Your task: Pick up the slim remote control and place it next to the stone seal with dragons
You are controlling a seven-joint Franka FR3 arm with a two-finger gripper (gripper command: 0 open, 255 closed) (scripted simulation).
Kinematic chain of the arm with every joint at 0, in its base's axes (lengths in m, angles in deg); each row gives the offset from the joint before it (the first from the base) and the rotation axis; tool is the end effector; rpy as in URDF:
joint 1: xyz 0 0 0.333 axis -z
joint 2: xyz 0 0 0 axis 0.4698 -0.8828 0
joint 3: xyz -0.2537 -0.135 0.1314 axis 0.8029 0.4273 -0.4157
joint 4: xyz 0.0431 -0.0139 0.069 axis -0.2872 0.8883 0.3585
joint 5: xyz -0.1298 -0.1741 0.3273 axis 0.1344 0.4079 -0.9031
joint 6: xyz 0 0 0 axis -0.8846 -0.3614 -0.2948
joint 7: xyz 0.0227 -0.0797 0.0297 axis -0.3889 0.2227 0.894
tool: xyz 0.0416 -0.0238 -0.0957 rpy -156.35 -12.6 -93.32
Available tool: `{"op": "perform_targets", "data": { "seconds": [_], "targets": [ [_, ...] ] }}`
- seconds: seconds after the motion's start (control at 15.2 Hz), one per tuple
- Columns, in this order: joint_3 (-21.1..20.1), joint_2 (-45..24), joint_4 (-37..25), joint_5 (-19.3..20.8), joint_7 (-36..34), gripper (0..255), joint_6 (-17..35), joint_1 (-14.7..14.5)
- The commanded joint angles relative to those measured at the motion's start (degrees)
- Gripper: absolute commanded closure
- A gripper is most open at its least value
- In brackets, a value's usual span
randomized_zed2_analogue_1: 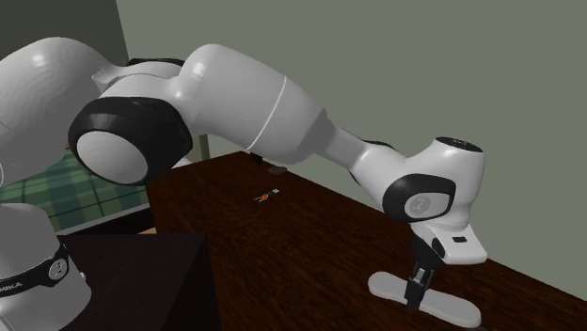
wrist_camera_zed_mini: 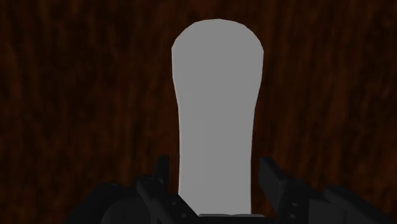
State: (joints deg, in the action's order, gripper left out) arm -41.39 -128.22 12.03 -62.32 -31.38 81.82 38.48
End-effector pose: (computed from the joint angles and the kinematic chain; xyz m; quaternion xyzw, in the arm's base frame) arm 0.7735 0.0068 0.1702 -0.9284 0.3715 0.0004 0.0098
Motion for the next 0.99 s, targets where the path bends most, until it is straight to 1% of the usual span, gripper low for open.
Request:
{"op": "perform_targets", "data": {
  "seconds": [0.0, 0.53, 0.92],
  "targets": [
    [0.2, -1.1, -0.3, 0.2, 0.0, 255, 0.8, -0.1],
    [0.9, -6.0, -3.3, 0.6, 0.1, 255, 2.9, -0.8],
    [0.9, -6.0, -3.3, 0.6, 0.1, 255, 2.9, -0.8]
  ]
}}
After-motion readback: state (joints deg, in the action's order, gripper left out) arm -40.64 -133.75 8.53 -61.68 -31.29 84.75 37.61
